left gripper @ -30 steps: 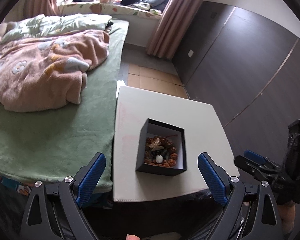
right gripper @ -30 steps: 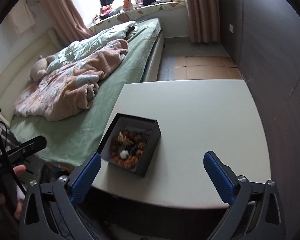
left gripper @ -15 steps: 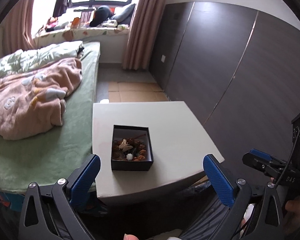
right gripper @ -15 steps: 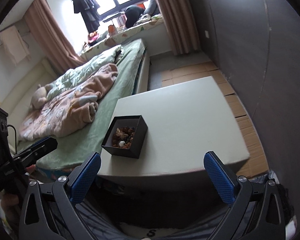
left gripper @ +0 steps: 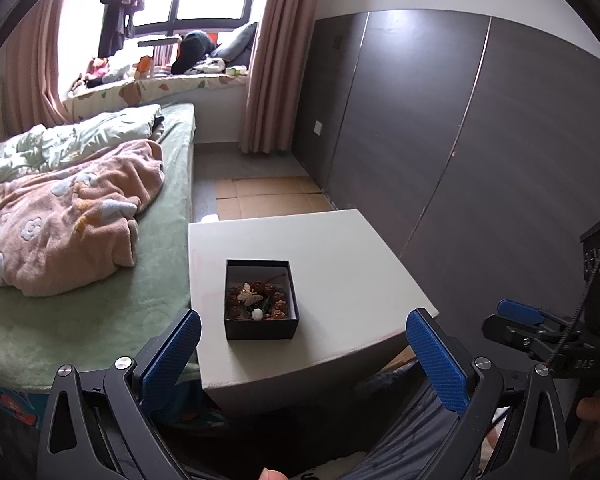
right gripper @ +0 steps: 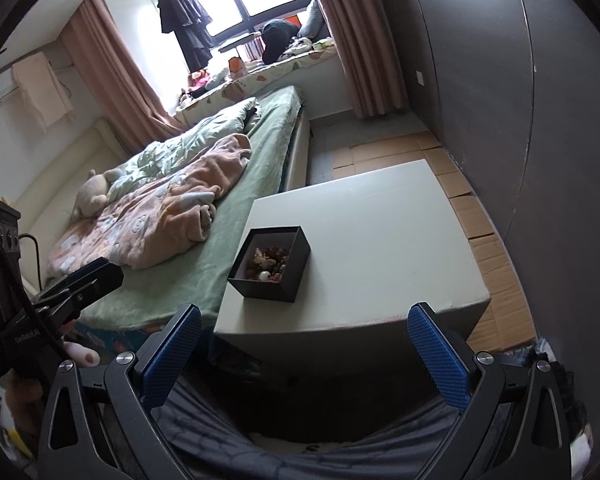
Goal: Organize jewelry
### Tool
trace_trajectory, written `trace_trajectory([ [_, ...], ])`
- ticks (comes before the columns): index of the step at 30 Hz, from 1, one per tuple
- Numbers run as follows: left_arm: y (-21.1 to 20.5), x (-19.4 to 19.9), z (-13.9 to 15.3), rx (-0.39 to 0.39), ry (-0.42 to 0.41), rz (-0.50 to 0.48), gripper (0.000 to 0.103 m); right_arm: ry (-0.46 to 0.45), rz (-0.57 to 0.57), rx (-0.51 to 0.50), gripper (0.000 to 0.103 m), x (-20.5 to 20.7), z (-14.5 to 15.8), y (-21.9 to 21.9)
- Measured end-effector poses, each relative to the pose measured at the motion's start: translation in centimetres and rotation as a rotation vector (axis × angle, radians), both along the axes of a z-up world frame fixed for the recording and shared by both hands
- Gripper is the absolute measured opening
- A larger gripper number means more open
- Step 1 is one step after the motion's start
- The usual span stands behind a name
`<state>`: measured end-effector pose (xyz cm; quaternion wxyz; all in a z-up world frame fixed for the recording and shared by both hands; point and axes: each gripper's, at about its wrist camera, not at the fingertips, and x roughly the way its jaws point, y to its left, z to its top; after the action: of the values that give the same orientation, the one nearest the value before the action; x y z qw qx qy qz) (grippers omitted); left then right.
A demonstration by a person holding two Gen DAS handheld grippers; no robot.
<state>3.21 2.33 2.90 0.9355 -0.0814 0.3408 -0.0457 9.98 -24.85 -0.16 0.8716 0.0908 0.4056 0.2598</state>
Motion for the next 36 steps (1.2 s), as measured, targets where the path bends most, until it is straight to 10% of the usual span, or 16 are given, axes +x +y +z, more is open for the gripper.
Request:
trace_trajectory([
  [36,-0.7,-2.0,0.8,0.028,-0.035,-0.005,0.103,0.005,-0.034,0.005,0.103,-1.7,-0.3,-2.1],
])
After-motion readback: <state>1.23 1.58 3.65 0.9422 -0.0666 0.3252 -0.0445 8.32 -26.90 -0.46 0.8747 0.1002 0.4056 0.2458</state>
